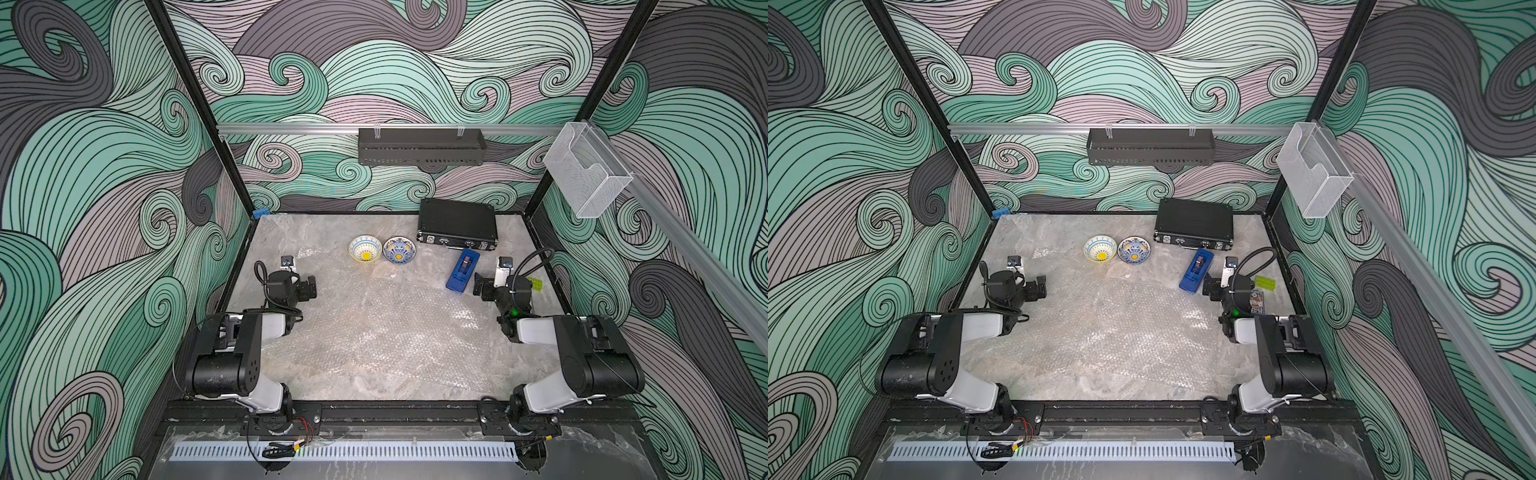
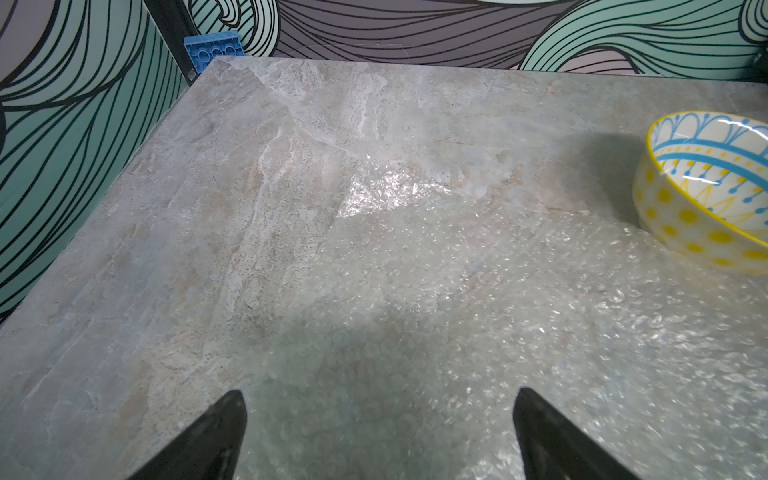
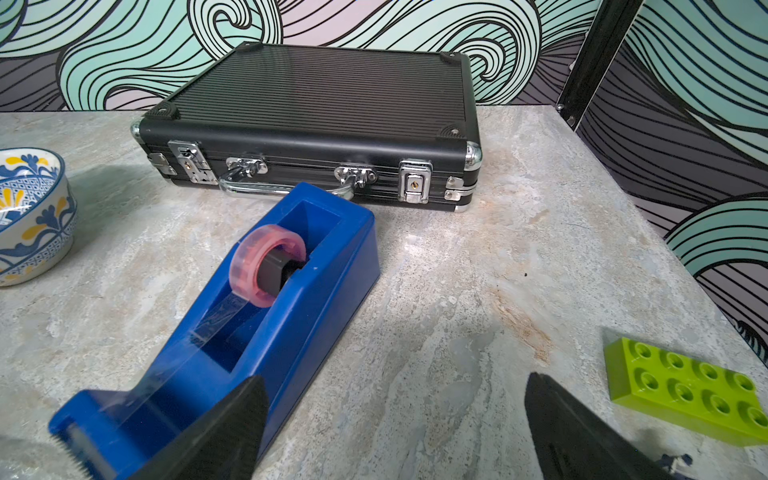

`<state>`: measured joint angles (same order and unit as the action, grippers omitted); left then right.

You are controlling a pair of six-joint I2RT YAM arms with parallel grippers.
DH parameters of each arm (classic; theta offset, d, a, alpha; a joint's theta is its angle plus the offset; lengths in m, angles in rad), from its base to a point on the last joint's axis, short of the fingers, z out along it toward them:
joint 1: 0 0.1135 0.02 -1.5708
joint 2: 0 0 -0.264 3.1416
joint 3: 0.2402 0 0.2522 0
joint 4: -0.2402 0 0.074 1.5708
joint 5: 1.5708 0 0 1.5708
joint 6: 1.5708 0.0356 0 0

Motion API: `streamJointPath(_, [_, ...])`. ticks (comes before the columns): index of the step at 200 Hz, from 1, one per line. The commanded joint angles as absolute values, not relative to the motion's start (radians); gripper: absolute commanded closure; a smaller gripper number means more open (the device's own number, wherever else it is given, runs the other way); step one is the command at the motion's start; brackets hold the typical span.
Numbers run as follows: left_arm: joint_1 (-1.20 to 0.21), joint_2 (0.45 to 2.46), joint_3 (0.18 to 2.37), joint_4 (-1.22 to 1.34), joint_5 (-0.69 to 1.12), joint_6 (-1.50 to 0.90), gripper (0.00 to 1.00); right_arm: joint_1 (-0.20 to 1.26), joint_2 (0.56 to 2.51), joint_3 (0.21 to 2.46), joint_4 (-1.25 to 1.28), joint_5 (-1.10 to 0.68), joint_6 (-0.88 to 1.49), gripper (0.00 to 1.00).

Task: Wrap bowls in bubble wrap
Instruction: Pick up the bowl from the center of the board.

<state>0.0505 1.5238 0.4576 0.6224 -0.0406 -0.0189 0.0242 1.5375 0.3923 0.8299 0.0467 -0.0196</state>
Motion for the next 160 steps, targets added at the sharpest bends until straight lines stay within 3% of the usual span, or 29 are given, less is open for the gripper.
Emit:
streamJointPath(1, [0.059,1.528,0.482,0.650,-0.044,-0.031,0.02,0.030,1.539,0.405,0.856,0.060,-0.028,0.01])
streamJointPath(160, [0.067,1.529,0.483,0.650,-0.029,-0.034,0.01,0.028,1.542,0.408,0.849,0.059,-0.023,0.01])
